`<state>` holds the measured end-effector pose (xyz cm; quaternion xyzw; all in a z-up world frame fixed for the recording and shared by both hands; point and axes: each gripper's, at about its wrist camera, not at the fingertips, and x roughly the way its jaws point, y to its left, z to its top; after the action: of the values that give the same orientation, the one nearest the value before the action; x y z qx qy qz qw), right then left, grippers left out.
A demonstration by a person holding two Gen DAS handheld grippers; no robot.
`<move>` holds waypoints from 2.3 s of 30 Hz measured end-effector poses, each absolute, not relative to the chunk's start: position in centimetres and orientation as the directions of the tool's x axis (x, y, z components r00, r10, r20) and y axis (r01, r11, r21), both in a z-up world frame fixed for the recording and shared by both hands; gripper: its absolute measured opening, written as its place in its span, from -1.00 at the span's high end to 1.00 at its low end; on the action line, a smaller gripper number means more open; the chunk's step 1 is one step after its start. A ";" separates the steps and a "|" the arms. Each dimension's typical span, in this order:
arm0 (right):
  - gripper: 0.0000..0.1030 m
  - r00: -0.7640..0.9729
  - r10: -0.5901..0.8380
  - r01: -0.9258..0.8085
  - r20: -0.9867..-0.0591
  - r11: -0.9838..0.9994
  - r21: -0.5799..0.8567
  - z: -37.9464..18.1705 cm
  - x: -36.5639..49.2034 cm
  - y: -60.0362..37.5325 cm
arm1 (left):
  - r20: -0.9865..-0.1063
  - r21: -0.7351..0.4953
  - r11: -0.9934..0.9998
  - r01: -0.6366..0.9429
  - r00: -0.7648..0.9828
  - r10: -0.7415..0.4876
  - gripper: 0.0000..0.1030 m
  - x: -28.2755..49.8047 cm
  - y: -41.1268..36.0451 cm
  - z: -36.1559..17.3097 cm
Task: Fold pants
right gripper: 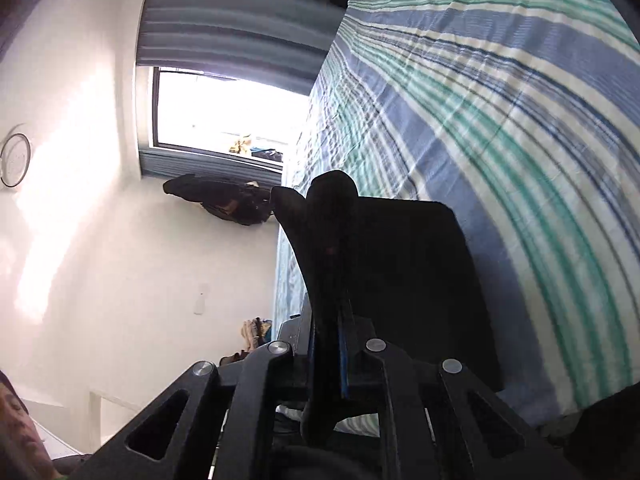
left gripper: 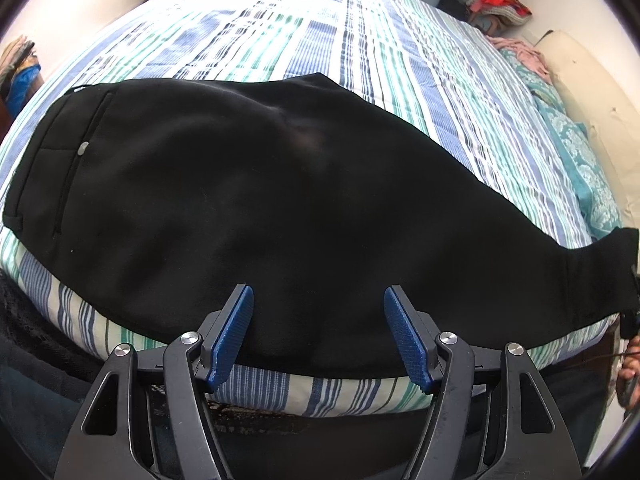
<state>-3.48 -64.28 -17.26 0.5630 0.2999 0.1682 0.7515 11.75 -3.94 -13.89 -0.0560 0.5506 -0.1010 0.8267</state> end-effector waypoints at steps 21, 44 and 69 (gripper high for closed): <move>-0.59 0.471 0.626 -0.110 -0.621 0.740 0.663 -19.6 7.4 -25.8 | -0.808 -0.377 0.920 0.108 0.448 -0.383 -0.38 10.2 -0.2 -12.9; -0.96 0.755 0.187 0.011 -0.628 0.954 0.298 -14.3 -4.0 -36.2 | -0.872 -0.162 0.889 0.429 0.358 -0.332 0.84 10.9 -12.8 -13.5; -0.98 0.522 0.388 -0.113 -0.759 0.914 0.390 -20.3 -1.0 -32.2 | -0.823 -0.186 0.959 0.215 0.499 -0.271 -0.71 10.1 -5.2 -11.7</move>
<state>-0.99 -32.20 -20.29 0.1475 0.4665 0.1458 0.8599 10.09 -5.23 -11.70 -0.0294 0.4804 -0.1404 0.8652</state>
